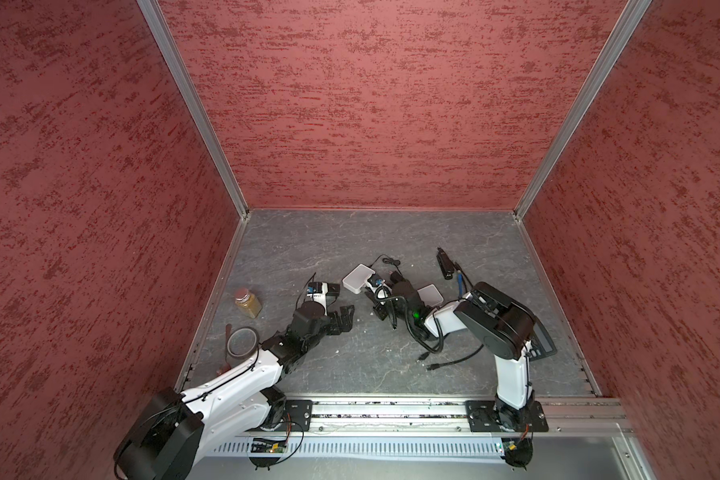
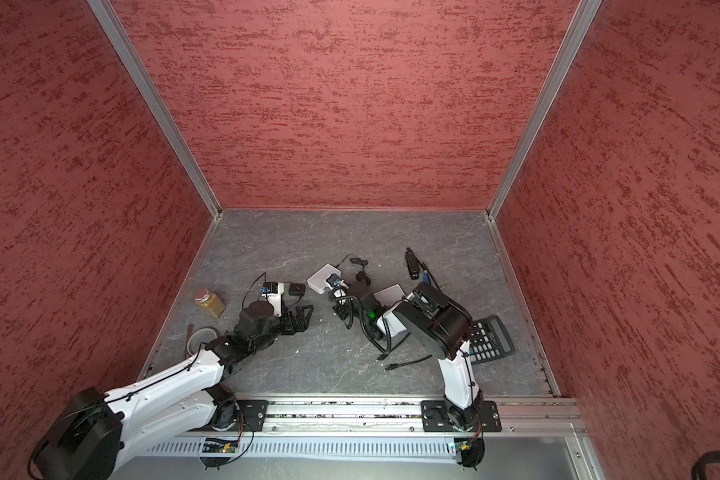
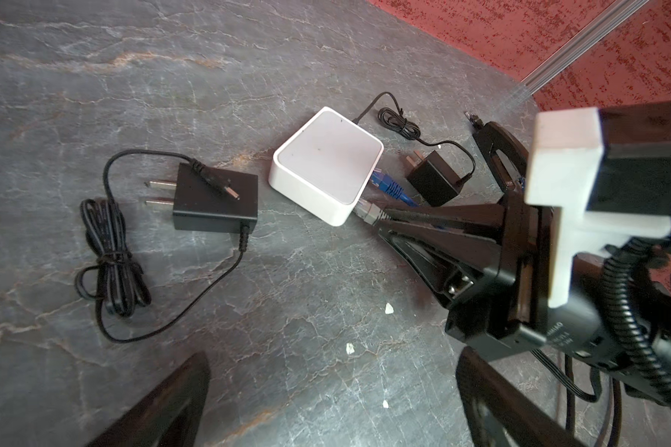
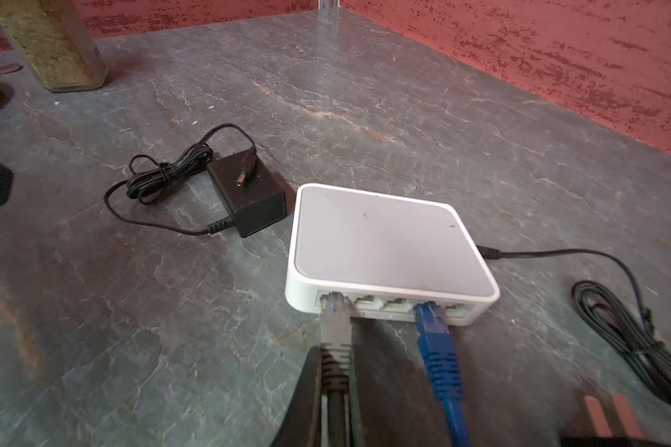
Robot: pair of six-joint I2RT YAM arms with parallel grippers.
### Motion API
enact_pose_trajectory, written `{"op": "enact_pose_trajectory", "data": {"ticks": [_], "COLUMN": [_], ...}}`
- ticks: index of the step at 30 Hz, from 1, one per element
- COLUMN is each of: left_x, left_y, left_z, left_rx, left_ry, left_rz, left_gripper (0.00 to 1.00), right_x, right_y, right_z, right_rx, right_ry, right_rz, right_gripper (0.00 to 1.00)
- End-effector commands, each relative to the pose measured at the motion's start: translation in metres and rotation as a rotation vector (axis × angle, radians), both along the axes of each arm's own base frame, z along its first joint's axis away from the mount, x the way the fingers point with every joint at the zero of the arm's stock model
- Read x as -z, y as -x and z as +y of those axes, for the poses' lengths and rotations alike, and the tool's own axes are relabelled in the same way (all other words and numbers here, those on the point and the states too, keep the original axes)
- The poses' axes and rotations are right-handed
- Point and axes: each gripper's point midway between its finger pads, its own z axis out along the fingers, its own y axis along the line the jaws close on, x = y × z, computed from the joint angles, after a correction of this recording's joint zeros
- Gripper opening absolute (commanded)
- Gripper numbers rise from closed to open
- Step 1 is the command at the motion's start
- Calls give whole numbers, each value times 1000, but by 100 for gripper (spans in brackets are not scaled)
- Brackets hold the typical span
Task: Insert the plug into the switch port
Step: 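Release the grey plug and raise the right gripper while left moves away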
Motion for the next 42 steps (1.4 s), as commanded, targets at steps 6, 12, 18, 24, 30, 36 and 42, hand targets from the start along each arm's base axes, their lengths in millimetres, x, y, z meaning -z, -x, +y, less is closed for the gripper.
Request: {"op": "enact_pose_trajectory", "data": {"ticks": [6,12,18,24,30,36,42], "left_x": [1,2,10,13,19,21,22], "left_y": [4,6,6,4,0,-5,-12], "left_z": [20,30,37,51,69,81,89], "left_rx": [-71,-113,-150,-226,-316,-364,-393], "left_ry": [-34,-33,-41,-46,-13,-16,-39], "left_rz": [-5,6,43,71,136,170,214], "left_gripper": [100,100,100,100,100,100,97], "right_x": [4,11,11,-20,-76,-102,-109], "right_y": [-31,-45,-50,-44,-42,-40,-29], "right_z": [-2,0,3,1,-19,-40,-53], "right_rx": [81,111,117,98,167,288,358], "right_ry": [-43,-19,-17,-67,-133,-133,-221], "right_rz": [60,86,91,51,32,116,261], "right_gripper": [11,17,28,46,51,51,48]}}
